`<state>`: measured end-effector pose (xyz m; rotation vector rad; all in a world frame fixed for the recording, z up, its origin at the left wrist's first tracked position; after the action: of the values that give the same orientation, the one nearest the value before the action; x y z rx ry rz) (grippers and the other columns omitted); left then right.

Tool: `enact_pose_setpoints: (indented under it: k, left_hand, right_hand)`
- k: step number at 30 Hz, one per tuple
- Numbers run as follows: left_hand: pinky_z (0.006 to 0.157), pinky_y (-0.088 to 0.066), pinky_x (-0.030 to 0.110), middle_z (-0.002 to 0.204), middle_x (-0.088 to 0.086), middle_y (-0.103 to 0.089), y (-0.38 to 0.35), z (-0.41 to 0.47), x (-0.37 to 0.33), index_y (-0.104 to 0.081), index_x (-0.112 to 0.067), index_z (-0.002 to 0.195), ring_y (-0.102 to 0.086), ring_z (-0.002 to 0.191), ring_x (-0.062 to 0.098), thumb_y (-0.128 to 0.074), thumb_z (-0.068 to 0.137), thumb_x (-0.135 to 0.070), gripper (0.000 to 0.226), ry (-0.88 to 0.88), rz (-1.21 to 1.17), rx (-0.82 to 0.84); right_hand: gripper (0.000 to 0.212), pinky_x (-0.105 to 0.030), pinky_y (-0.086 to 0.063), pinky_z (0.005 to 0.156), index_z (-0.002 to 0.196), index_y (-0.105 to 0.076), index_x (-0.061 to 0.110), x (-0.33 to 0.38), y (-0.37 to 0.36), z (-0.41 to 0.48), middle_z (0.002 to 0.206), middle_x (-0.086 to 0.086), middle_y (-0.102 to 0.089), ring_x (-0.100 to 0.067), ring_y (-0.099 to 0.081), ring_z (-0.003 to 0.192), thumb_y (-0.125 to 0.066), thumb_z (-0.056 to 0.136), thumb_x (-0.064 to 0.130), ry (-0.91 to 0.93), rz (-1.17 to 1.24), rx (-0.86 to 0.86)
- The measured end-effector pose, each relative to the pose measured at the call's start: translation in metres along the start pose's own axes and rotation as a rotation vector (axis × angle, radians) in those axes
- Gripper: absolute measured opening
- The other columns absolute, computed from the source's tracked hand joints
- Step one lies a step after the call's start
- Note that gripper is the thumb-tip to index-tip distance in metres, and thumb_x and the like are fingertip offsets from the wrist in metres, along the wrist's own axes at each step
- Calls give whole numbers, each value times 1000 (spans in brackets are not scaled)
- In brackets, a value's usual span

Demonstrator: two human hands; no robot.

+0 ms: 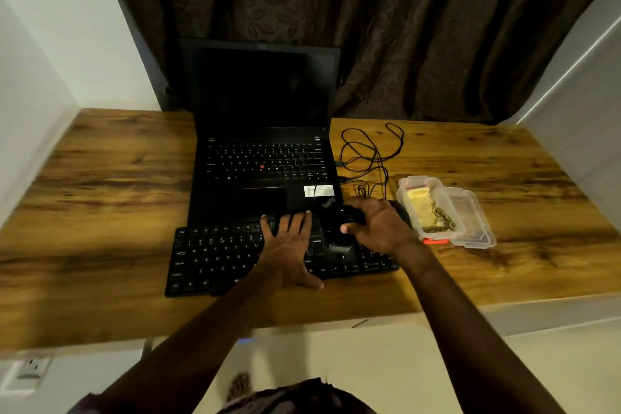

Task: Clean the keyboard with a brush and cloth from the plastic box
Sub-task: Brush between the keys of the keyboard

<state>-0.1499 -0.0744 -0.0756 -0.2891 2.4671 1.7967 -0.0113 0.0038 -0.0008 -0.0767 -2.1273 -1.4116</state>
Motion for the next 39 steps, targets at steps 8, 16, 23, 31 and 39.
enact_pose_setpoints:
  k: [8, 16, 23, 31, 39]
  left_hand:
    - [113, 6, 71, 162, 5, -4, 0, 1, 0, 14, -15, 156, -5, 149, 30, -75, 56, -77, 148, 38, 27, 24]
    - [112, 10, 70, 163, 7, -2, 1, 0, -1, 15, -14, 155, -3, 150, 31, -75, 58, -76, 147, 32, 17, 28]
    - [112, 9, 70, 164, 6, -2, -1, 1, 1, 16, -14, 155, -3, 150, 31, -75, 56, -78, 149, 45, 23, 50]
    - [113, 7, 71, 163, 6, -3, 1, 1, -1, 16, -15, 155, -4, 150, 31, -75, 56, -78, 148, 42, 45, 44]
    - [112, 6, 71, 163, 4, -5, 0, 1, -1, 14, -14, 156, -6, 149, 29, -73, 53, -82, 151, 21, 20, 10]
  right_hand:
    - [42, -40, -57, 92, 129, -57, 31, 20, 3, 2, 117, -2, -68, -20, -63, 110, -71, 90, 21, 159, 116, -192]
    - [53, -47, -57, 94, 128, -55, 47, 3, -18, 10, 129, -2, -60, -20, -60, 117, -71, 79, 52, 142, 171, 82]
    - [45, -45, -58, 90, 129, -50, 43, -5, 8, 10, 119, -3, -67, -24, -62, 109, -70, 90, 34, 119, 80, -248]
    - [48, -44, -59, 87, 122, -56, 49, -23, 5, 6, 121, -4, -62, -22, -63, 108, -67, 76, 56, 118, 108, 0]
    - [39, -40, -60, 81, 125, -58, 31, -19, 25, 10, 104, -6, -72, -27, -69, 95, -72, 90, 26, 133, 115, -292]
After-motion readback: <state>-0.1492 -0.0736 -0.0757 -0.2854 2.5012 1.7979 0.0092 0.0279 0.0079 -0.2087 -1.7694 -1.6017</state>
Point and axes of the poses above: each hand's wrist, its own z-axis towards the middle knuckle, its own y-axis out of the back of the hand, x = y × z, the point moved 10 cm from there along z, towards the middle knuckle
